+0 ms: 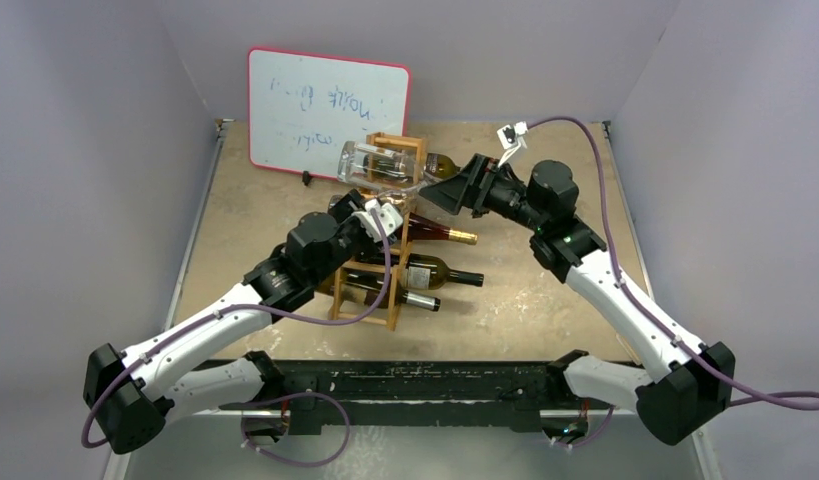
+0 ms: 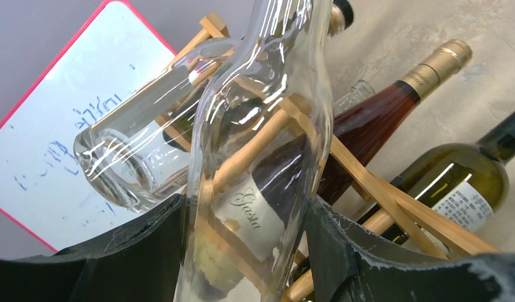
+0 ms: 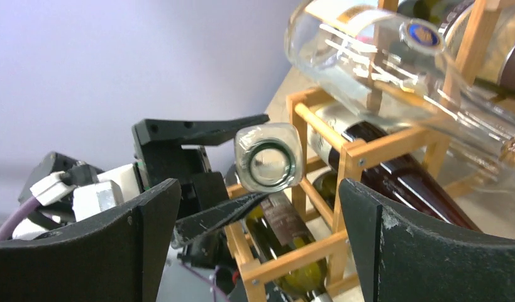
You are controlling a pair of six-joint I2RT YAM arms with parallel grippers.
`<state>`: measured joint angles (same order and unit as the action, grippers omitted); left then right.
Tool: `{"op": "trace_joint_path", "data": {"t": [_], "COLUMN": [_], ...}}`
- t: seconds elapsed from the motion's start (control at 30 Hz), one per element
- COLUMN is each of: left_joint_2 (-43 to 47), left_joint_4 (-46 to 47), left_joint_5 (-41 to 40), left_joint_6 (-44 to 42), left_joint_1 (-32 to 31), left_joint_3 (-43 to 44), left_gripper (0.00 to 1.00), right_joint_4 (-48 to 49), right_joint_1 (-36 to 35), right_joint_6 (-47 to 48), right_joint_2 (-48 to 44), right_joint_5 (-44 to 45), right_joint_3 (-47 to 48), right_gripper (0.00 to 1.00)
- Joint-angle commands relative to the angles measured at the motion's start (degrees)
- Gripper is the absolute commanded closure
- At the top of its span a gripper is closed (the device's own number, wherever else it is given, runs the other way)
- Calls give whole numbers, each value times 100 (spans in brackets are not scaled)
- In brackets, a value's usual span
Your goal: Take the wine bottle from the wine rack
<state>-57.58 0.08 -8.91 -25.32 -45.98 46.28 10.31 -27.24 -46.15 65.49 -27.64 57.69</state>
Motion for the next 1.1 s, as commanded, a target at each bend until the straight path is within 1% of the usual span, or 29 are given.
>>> {"op": "trace_joint_path", "data": {"t": [0.0, 0.07, 0.13, 0.2, 0.3, 0.47, 0.53, 0.7, 0.77, 0.87, 0.97, 1.0, 1.07], "left_joint_2": [-165, -191, -169, -141, -132, -198, -205, -173, -182, -192, -177, -167, -151], "left_joint_4": [251, 257, 255, 285, 322, 421, 425, 452, 447, 442, 375, 363, 425], "left_joint_5": [-218, -212, -139, -120, -111, -107, -71, 24, 62, 36, -1, -16, -66], "left_joint_6": [784, 894, 933, 958, 914, 955, 991, 999, 1011, 995, 941, 915, 889], "left_joint_1": [-21, -25, -25, -25, -25, -21, -25, -25, -25, -25, -25, -25, -24], "left_joint_3": [299, 344, 362, 326, 261, 224, 251, 206, 214, 213, 236, 227, 162], "left_gripper": [100, 100, 100, 100, 100, 100, 100, 100, 100, 100, 100, 100, 100], "right_joint_4": [546, 705, 716, 662, 944, 1427, 1424, 1885, 2025, 2064, 2326, 2362, 2373], "right_joint_1": [-348, -481, -607, -845, -966, -1039, -1176, -1338, -1344, -1360, -1425, -1438, -1441], "right_joint_6": [184, 123, 71, 172, 92, -162, -222, -512, -609, -764, -916, -944, -980], "right_joint_2": [-60, -19, 70, 169, 282, 752, 868, 843, 916, 1041, 1068, 1056, 1087], "right_joint_5": [932, 1248, 1590, 2106, 2510, 2406, 2509, 2832, 2841, 2895, 2933, 2998, 3065], "right_joint_3": [244, 186, 199, 254, 100, 192, 274, -34, -53, 4, -151, -176, -179], "right_gripper": [4, 5, 11, 13, 19, 26, 28, 42, 44, 44, 46, 48, 55]}}
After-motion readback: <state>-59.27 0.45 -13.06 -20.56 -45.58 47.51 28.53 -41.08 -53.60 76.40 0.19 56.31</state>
